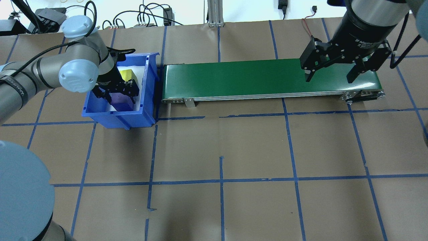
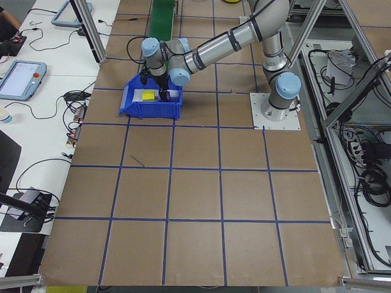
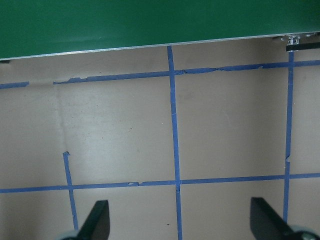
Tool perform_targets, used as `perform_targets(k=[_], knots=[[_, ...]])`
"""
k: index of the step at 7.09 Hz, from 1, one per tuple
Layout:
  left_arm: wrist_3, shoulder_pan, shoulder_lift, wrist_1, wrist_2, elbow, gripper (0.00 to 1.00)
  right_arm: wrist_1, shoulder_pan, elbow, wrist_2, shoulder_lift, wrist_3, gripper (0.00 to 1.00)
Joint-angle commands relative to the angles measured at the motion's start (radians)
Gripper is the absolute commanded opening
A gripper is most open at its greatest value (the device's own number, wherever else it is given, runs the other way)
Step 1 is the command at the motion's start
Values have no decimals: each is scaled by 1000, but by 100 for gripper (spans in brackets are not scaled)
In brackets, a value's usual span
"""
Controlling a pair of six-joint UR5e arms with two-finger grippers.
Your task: Move block left to right into plate
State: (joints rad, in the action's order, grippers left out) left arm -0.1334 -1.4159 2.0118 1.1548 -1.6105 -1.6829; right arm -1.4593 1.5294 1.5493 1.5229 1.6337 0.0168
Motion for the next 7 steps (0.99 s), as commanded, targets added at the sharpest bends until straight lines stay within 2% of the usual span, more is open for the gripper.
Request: perform_targets(k=[1,2,5,6,7], knots=[[-6,0,8,-14,4,5,34,1,0,0,0,0,0,100],[-9,0,-17,-15,3,24,33,-1,0,0,0,0,0,100],[-8,-11,-180,38,6,127,33,-1,-2,0,0,0,0,100],[11,-23,-197,69,21,165,33,-1,0,0,0,0,0,100],[49,-47,-191,71,68,173,33,-1,-2,-2,0,0,0,100]])
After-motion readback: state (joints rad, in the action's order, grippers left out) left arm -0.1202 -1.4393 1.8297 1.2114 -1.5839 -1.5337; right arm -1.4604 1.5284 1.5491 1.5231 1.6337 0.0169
